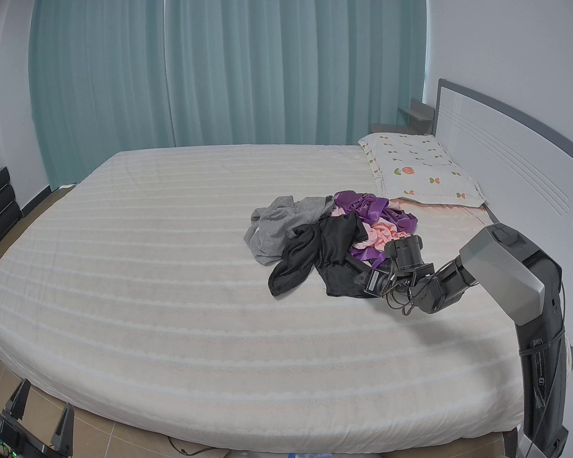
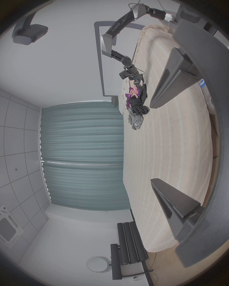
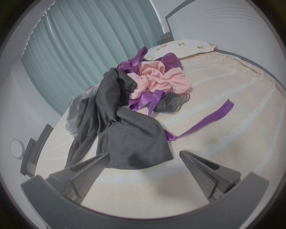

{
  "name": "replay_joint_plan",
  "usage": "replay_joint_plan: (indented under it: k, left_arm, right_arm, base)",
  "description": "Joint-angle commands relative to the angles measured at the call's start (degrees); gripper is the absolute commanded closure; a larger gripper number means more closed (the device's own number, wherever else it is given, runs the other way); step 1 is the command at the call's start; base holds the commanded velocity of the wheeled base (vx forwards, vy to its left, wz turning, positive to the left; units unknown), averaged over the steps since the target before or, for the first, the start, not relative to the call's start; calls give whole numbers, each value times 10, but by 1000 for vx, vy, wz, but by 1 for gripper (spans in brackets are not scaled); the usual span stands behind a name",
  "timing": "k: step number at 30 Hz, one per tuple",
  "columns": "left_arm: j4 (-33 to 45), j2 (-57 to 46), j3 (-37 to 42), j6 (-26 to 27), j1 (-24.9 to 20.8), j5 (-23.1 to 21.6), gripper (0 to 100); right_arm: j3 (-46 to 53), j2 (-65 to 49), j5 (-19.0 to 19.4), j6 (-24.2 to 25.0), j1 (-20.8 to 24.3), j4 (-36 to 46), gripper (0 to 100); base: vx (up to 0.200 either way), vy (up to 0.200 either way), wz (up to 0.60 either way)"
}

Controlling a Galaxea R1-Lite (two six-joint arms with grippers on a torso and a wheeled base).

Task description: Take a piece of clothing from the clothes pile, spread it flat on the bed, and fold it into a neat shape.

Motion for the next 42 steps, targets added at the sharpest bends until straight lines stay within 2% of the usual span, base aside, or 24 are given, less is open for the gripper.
replay_joint_plan:
  k: [1,7,13,23,24,33,38,42]
  left_arm:
    - [0,-8,10,0,0,-1,0]
    - [0,-8,10,0,0,0,0]
    - [0,-8,10,0,0,-1,0]
    - [0,-8,10,0,0,0,0]
    - [0,-8,10,0,0,0,0]
    - [0,-8,10,-1,0,-1,0]
    - [0,-8,10,0,0,0,0]
    - [0,-8,10,0,0,-1,0]
  right_arm:
    - [4,9,1,4,4,1,0]
    - [-13,29,6,7,4,-5,0]
    - [-82,66,7,55,6,4,0]
    - [-155,98,8,90,26,42,0]
    - [-161,99,8,91,27,57,100]
    - [-162,95,8,91,26,66,100]
    - [-143,73,10,124,30,66,100]
    - [-83,14,42,160,29,62,100]
  base:
    - [0,0,0]
    - [0,0,0]
    - [0,0,0]
    - [0,0,0]
    - [0,0,0]
    - [0,0,0]
    - [0,0,0]
    - [0,0,0]
